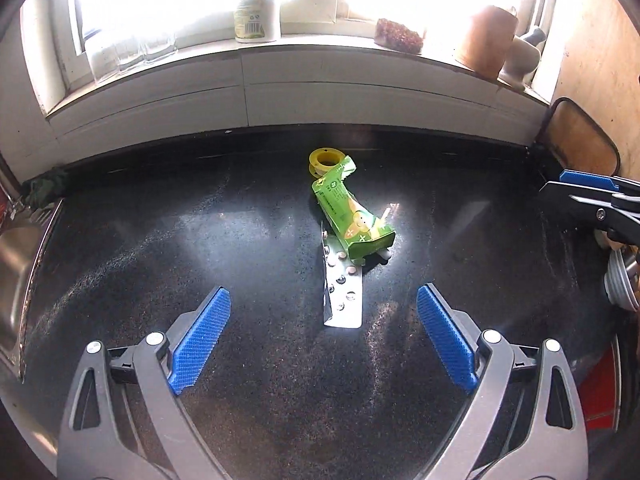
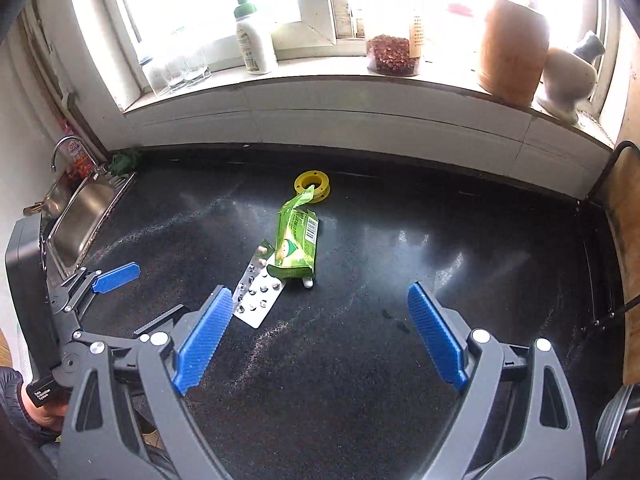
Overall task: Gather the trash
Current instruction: 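Return both grippers to the counter toward the blister pack and snack box, then grasp the pill blister pack with the left gripper while the right gripper grasps the green snack box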
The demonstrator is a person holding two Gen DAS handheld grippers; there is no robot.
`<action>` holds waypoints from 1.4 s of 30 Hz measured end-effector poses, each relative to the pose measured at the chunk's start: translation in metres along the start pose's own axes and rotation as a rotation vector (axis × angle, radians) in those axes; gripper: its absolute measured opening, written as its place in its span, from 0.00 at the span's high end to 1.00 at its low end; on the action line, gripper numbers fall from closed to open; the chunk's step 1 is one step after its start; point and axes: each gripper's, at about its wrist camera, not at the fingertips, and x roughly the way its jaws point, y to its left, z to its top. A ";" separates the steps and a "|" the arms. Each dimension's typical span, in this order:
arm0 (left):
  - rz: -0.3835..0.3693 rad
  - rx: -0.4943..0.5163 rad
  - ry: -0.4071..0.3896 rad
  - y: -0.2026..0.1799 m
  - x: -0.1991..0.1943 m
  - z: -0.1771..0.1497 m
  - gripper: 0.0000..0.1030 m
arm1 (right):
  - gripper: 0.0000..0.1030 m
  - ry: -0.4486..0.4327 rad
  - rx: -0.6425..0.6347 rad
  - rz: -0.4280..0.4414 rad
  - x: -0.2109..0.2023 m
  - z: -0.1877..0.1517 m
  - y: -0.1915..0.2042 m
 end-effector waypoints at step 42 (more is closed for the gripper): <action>-0.052 0.055 0.151 0.004 0.136 0.018 0.91 | 0.71 0.182 -0.092 0.153 0.172 0.059 0.013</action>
